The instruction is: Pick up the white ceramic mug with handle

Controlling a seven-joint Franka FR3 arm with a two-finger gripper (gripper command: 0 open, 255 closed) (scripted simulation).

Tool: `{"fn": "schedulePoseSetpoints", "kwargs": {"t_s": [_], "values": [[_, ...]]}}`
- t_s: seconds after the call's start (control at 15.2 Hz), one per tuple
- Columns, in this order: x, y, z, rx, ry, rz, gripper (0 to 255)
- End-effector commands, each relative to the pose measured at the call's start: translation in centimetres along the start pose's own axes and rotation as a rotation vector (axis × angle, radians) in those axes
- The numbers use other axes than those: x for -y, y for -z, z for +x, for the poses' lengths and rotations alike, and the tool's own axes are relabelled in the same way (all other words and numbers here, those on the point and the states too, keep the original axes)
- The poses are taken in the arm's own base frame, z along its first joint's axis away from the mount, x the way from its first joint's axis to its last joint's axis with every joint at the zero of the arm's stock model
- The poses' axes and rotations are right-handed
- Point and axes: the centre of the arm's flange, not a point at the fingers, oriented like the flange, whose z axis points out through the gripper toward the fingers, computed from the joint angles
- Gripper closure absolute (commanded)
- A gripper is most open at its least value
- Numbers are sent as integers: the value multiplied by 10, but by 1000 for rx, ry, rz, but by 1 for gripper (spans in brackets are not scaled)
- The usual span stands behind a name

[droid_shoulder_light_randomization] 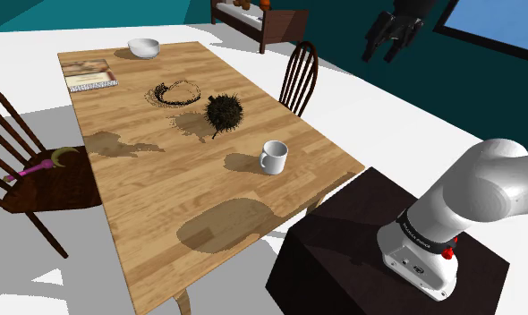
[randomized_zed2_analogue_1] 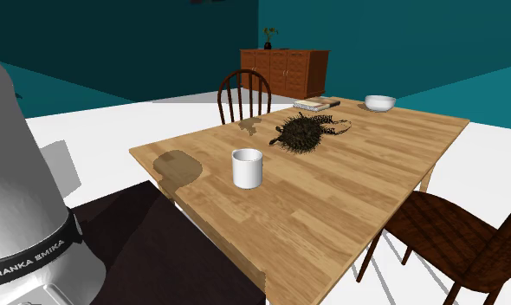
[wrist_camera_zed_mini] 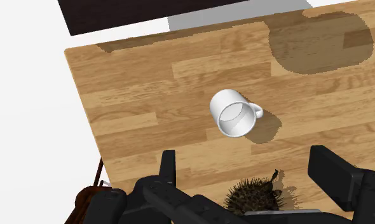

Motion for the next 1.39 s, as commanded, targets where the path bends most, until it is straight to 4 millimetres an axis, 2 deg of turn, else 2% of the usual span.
{"fn": "schedulePoseSetpoints", "kwargs": {"t_s": [0.0,0.66,1.32], "values": [[0,0,0,0,0,0,0],[23,-124,54,78,-19,-20,0],[43,-252,98,156,-38,-40,0]]}}
